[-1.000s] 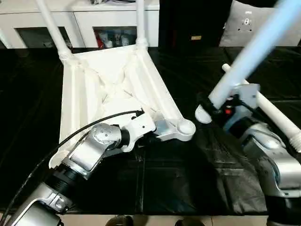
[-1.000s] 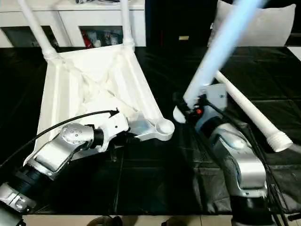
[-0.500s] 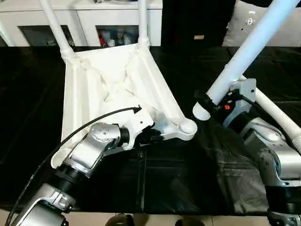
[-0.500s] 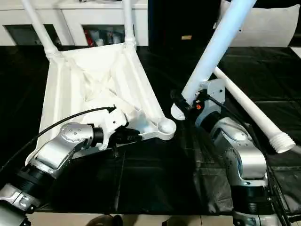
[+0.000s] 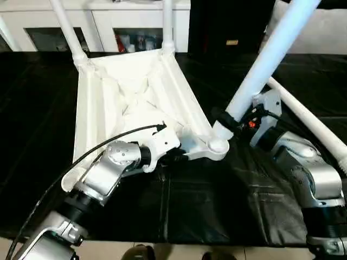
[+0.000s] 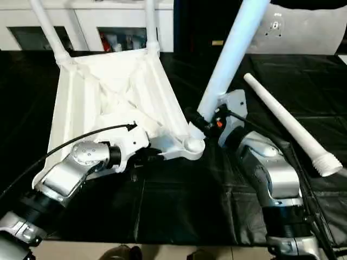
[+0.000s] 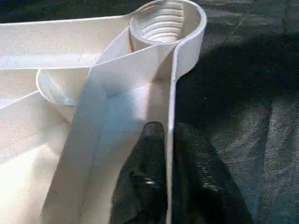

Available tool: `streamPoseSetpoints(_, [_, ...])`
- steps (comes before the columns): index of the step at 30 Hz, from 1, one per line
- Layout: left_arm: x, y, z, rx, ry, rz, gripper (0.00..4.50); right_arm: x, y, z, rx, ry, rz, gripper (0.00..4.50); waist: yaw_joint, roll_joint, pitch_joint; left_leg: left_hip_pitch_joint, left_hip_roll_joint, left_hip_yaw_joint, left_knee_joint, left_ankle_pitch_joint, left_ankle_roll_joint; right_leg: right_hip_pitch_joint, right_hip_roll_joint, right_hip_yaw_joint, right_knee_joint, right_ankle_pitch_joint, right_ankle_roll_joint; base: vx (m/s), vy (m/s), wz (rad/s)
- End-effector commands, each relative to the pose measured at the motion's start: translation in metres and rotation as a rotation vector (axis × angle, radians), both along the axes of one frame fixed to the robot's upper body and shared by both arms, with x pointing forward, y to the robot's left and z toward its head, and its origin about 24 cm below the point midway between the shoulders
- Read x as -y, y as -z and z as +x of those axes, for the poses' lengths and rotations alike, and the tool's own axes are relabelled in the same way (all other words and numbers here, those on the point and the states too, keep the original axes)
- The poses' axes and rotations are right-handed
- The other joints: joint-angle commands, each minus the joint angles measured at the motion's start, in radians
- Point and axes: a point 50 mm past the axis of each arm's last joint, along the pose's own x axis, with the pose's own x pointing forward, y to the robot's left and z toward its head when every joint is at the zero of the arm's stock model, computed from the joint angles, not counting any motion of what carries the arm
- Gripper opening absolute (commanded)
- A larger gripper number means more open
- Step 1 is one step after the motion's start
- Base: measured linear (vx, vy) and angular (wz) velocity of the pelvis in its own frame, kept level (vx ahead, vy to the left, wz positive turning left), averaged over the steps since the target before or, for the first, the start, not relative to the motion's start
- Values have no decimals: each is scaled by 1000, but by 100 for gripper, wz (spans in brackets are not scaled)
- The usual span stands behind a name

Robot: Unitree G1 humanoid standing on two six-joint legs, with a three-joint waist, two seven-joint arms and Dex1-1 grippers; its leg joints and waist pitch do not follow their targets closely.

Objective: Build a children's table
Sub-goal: Insert table leg to table base

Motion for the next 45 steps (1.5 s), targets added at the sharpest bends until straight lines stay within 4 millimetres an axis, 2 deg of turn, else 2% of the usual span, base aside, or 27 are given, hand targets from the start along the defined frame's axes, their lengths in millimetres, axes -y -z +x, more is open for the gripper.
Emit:
streamPoseSetpoints(1, [-6,-4,2,26,-30,12,17,-4,-1,0,-18,-50,6,192,6,-14,-64,22,78,-27,-66,-77,104,54,-80,43,-66,56,-296,0,0,0])
streamPoseSetpoints(3, [-5,-3,1,23,-16,20,2,-5,3,-1,-37,-92,-16,192,6,-14,-68,22,77,-28,-64,-64,108,55,-80,42,-62,77,-298,0,0,0])
streamPoseSetpoints(8, [-7,1,-2,24,12,54,0,-4,7,-3,-76,-147,-55,192,8,-15,-72,20,76,-27,-59,-26,133,56,-81,41,-57,139,-307,0,0,0])
streamPoseSetpoints(9, [-7,0,-3,46,48,63,0,-3,9,-3,-88,-162,-66,192,8,-10,-75,19,75,-28,-57,-21,137,57,-80,40,-56,148,-309,0,0,0])
streamPoseSetpoints(11, [-7,0,-5,61,103,90,0,-3,11,-3,-104,-177,-75,192,9,-12,-75,18,75,-28,-56,-17,141,57,-80,40,-55,158,-313,0,0,0])
streamPoseSetpoints(12, [-8,1,-6,61,118,101,0,-3,11,-3,-110,-183,-76,192,11,-8,-78,19,75,-30,-55,-16,142,59,-80,39,-54,158,-313,0,0,0])
streamPoseSetpoints(17, [-6,2,-9,50,176,97,0,-2,17,-2,-127,-194,-117,192,17,-8,-80,24,79,-26,-54,-15,132,54,-79,39,-50,159,-325,0,0,0])
streamPoseSetpoints(22, [-5,2,-10,49,213,99,0,-1,20,-1,-146,-196,-140,192,28,-4,-86,25,79,-26,-51,-13,124,55,-79,39,-47,171,-327,0,0,0])
streamPoseSetpoints(28, [1,1,-13,42,246,65,0,-2,25,-1,-171,-213,-155,192,37,-6,-88,24,78,-25,-49,-17,119,56,-80,39,-45,169,-324,0,0,0])
streamPoseSetpoints(29, [1,1,-12,41,244,63,0,-2,26,-1,-175,-215,-154,192,37,-12,-90,24,78,-24,-49,-23,116,57,-80,40,-46,159,-323,0,0,0])
streamPoseSetpoints(31, [2,1,-12,41,240,62,0,-2,27,0,-180,-217,-155,192,38,-9,-89,23,78,-25,-49,-32,110,56,-82,40,-47,138,-322,0,0,0])
streamPoseSetpoints(32, [2,1,-11,44,237,64,0,-1,29,1,-190,-214,-146,192,37,-13,-90,24,79,-24,-49,-38,107,56,-81,40,-47,130,-323,0,0,0])
streamPoseSetpoints(35, [3,1,-10,48,234,65,0,0,33,4,-212,-211,-114,192,37,-10,-89,24,78,-24,-49,-54,97,54,-81,40,-48,106,-321,0,0,0])
streamPoseSetpoints(39, [4,0,-7,48,214,45,0,6,39,4,-244,-172,17,192,39,-12,-90,25,78,-25,-50,-69,87,55,-82,41,-49,93,-321,0,0,0])
streamPoseSetpoints(41, [5,-2,-6,47,201,28,0,11,44,1,-257,-147,74,192,41,-9,-90,24,78,-24,-48,-58,92,54,-82,41,-46,113,-323,0,0,0])
streamPoseSetpoints(43, [6,-2,-5,48,198,25,0,13,47,-1,-263,-133,103,192,43,-12,-93,23,78,-25,-47,-48,98,56,-83,41,-45,132,-322,0,0,0])
streamPoseSetpoints(45, [7,-2,-3,52,192,27,0,17,56,-10,-255,-97,180,192,45,-8,-89,22,78,-24,-47,-56,106,52,-82,41,-49,124,-318,0,0,0])
